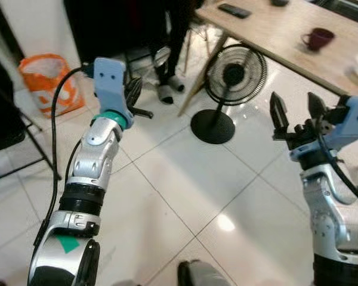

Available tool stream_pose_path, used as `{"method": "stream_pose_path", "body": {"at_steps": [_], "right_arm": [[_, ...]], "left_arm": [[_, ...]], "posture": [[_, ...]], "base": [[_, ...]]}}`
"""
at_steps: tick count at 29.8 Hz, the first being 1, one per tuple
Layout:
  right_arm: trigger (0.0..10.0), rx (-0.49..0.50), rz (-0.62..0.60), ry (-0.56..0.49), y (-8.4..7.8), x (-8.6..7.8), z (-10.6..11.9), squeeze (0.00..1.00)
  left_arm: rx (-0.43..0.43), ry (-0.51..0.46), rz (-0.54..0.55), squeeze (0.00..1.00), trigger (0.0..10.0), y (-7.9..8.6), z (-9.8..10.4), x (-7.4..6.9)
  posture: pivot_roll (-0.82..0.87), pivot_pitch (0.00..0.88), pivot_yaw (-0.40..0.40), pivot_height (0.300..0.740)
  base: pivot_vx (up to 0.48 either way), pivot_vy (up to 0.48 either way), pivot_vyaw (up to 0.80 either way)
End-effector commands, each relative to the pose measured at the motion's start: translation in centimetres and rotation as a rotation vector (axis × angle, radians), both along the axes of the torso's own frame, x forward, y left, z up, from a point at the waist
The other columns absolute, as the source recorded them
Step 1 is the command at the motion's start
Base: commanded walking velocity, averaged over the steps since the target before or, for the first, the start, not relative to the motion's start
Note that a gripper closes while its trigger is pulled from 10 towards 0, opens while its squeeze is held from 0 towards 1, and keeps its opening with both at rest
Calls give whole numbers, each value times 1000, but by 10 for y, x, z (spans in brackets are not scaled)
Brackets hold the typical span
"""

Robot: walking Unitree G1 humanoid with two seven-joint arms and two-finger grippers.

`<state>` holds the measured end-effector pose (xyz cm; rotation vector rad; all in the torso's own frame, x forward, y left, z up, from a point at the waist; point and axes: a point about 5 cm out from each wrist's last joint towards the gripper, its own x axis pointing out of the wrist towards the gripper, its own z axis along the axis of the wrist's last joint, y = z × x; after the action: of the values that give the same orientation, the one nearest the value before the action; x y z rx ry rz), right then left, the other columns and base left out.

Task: Setting the table

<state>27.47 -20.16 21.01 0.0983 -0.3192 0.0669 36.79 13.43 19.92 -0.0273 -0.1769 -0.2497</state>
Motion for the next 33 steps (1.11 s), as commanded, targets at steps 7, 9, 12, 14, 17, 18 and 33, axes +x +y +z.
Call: {"method": "stream_pose_path", "body": {"at_steps": [7,9,12,14,17,18,33], "right_arm": [[10000,-8,-23,9,-4,0,-2,0],[10000,-12,-27,14,-4,0,-4,0],[10000,-17,-35,21,-4,1,-5,0],[10000,-20,-37,22,-4,1,-5,0],[10000,-22,-37,21,-4,1,-5,0],[10000,-21,-35,20,-4,1,-5,0],[10000,-9,-40,17,-4,1,-5,0]], "left_arm": [[13,-6,-29,0,10000,-12,3,0],[15,-9,-33,0,10000,-14,3,0],[14,-10,-33,0,10000,-14,3,0],[16,-11,-33,0,10000,-14,4,0],[22,-19,-33,0,10000,-15,4,1],[26,-24,-33,0,10000,-16,5,1],[31,-26,-28,0,10000,-17,5,2]], "posture": [[15,0,25,740],[15,0,25,740],[15,0,25,740],[15,0,25,740],[15,0,24,740],[15,0,24,740],[15,0,26,740]], "base": [[0,0,-800],[0,0,-800],[0,0,-700],[0,0,0],[0,0,0],[480,0,0],[480,0,0]]}}
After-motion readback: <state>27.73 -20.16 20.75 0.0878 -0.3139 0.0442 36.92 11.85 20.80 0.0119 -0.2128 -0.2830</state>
